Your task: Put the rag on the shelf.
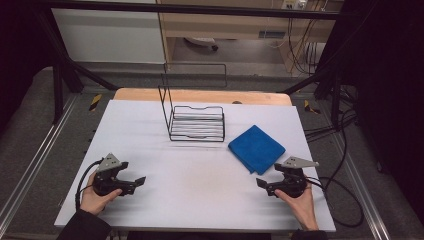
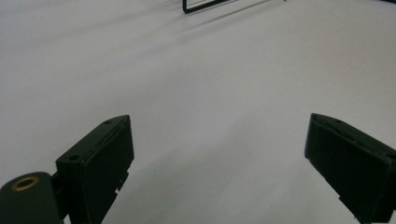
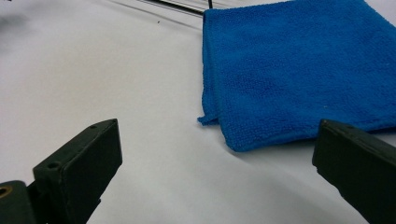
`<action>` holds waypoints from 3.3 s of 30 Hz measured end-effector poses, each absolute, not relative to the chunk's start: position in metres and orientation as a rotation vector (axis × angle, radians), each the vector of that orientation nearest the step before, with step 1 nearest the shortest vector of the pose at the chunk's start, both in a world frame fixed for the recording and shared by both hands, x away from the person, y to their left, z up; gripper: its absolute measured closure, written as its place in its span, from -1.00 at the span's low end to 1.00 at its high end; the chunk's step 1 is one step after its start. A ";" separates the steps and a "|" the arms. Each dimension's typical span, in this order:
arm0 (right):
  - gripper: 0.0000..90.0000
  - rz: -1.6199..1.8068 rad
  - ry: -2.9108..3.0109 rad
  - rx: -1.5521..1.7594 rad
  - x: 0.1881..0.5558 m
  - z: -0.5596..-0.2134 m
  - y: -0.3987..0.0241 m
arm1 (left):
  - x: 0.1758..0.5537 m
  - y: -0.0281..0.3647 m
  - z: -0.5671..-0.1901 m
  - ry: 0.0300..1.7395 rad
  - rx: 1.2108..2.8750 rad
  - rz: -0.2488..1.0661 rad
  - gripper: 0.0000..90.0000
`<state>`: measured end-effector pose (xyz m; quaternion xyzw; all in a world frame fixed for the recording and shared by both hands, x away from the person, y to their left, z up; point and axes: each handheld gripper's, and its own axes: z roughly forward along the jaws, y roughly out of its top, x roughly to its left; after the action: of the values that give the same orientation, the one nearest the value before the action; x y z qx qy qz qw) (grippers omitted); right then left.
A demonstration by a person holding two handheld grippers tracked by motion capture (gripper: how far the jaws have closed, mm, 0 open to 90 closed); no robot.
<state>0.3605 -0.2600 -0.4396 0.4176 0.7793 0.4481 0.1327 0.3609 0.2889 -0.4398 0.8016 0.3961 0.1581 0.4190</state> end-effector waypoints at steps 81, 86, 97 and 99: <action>0.82 0.861 2.343 1.166 0.414 -0.443 -0.221 | 0.363 0.288 -0.442 1.006 2.015 0.388 -0.74; 0.83 0.914 2.316 1.179 0.411 -0.436 -0.223 | 0.363 0.288 -0.442 1.006 2.014 0.387 -0.73; 0.83 1.022 2.360 1.194 0.397 -0.420 -0.213 | 0.363 0.288 -0.441 1.008 2.011 0.387 -0.73; 0.83 1.039 2.374 1.202 0.394 -0.419 -0.209 | 0.363 0.288 -0.441 1.007 2.012 0.388 -0.73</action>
<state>0.3937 -0.2087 -0.4185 0.4166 0.8225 0.3601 0.1420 0.3626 0.2881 -0.4414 0.8013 0.4012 0.1545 0.4161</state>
